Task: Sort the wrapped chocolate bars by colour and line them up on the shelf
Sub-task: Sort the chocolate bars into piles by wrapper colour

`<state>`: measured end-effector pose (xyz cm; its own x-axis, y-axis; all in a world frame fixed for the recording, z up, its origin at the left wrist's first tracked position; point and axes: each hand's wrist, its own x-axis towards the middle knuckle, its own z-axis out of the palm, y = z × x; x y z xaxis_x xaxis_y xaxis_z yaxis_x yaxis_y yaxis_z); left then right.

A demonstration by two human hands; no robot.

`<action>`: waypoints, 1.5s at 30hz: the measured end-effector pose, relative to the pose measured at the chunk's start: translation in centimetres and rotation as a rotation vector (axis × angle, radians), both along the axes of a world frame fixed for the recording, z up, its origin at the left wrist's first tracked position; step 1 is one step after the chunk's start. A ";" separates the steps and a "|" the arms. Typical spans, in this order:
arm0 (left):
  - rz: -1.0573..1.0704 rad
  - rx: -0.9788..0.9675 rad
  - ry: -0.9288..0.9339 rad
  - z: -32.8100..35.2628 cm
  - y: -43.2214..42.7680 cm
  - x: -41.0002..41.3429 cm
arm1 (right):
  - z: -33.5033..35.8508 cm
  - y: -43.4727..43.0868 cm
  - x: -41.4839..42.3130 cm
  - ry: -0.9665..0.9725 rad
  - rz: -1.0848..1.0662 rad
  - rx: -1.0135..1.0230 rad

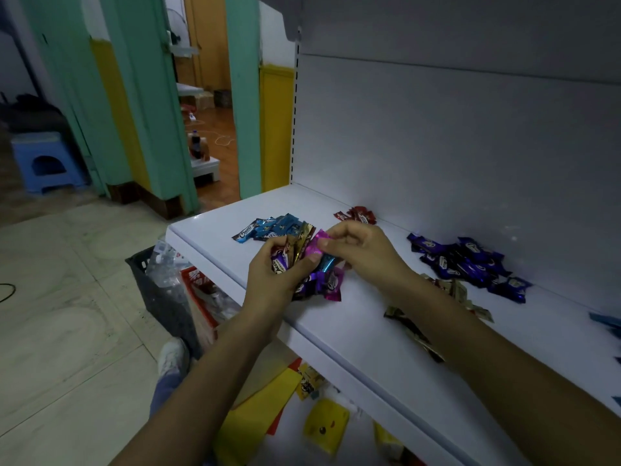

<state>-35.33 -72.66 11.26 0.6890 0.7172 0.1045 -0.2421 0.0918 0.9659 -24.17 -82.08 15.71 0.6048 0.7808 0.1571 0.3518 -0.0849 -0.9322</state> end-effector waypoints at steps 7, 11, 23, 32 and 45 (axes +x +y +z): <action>0.000 0.023 -0.008 -0.6 0.4 -0.6 | -0.4 0.0 1.0 0.154 -0.196 0.091; 0.049 -0.019 -0.045 -0.7 1.2 -1.3 | -1.1 -0.9 2.3 0.106 -0.244 -0.061; 0.066 -0.016 -0.057 -0.2 1.1 -0.9 | -3.1 0.1 1.2 -0.265 -0.260 -0.141; 0.033 0.074 -0.049 0.4 -0.9 2.1 | -0.6 -2.8 0.8 0.017 -0.127 0.005; 0.186 0.004 -0.008 1.2 5.2 2.0 | 0.3 2.7 3.2 0.214 -0.302 0.210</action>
